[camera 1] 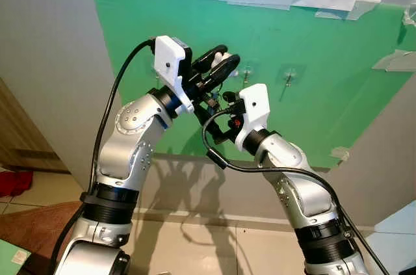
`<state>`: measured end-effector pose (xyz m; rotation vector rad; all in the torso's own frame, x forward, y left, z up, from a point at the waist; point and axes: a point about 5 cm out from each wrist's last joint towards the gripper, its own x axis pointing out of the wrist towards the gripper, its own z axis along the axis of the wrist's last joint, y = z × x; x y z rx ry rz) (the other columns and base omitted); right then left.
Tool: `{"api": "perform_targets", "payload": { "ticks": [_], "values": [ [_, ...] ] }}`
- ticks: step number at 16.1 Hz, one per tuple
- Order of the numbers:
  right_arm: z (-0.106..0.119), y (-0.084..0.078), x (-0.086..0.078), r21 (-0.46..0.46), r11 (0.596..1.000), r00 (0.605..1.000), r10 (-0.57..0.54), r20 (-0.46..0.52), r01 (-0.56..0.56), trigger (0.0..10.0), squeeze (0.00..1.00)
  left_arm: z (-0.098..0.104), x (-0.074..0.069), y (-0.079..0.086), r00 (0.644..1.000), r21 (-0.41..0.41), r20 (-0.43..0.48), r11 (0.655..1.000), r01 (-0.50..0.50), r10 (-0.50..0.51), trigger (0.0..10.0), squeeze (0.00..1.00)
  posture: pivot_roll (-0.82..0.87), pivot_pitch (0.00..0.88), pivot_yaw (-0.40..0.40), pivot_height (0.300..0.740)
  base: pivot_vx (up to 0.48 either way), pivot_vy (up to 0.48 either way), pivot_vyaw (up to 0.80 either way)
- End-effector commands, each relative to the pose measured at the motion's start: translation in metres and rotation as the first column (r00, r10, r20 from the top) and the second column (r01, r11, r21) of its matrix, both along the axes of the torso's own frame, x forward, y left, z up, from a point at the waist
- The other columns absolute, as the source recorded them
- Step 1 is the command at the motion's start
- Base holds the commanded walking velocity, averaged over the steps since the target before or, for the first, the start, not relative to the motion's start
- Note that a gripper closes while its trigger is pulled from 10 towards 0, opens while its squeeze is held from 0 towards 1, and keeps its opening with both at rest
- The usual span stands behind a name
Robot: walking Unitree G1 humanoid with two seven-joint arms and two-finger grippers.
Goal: Hang keys on a hook
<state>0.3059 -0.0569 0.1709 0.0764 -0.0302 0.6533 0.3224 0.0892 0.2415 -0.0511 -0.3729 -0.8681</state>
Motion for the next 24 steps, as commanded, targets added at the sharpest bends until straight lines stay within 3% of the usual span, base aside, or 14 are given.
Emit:
{"api": "perform_targets", "payload": {
  "ticks": [1, 7, 12, 19, 24],
  "values": [
    [0.005, -0.004, 0.002, -0.002, 1.000, 1.000, -0.016, 0.015, 0.016, 10.0, 0.00, 0.003, 0.002, 0.004, 1.000, 0.010, 0.020, 1.000, -0.017, 0.017, 0.0, 0.00, -0.09, 0.000, 0.008, 0.740, 0.000, 0.000, 0.00],
    [0.007, -0.013, 0.003, 0.043, 0.998, 0.999, -0.046, -0.002, 0.046, 10.0, 0.00, 0.004, 0.006, 0.018, 0.999, 0.002, 0.020, 0.999, -0.042, 0.042, 0.0, 0.00, -0.09, 0.000, 0.008, 0.740, 0.000, 0.000, 0.00],
    [0.015, -0.016, 0.005, 0.086, 0.995, 0.999, -0.054, 0.004, 0.054, 10.0, 0.00, 0.003, 0.003, 0.017, 1.000, 0.004, 0.016, 1.000, -0.024, 0.024, 0.0, 0.00, -0.09, 0.000, 0.008, 0.740, 0.000, 0.000, 0.00],
    [0.029, -0.009, 0.002, 0.119, 0.992, 0.999, -0.033, 0.025, 0.029, 10.0, 0.00, 0.000, 0.001, 0.015, 1.000, 0.010, 0.010, 1.000, -0.013, 0.013, 0.0, 0.00, -0.08, 0.000, 0.008, 0.740, 0.000, 0.000, 0.00],
    [0.025, -0.005, -0.003, 0.105, 0.994, 1.000, -0.012, 0.010, 0.010, 10.0, 0.00, -0.001, 0.003, 0.016, 0.999, 0.017, 0.007, 0.999, -0.033, 0.033, 0.0, 0.00, -0.08, 0.000, 0.009, 0.740, 0.000, 0.000, 0.00]
  ]
}}
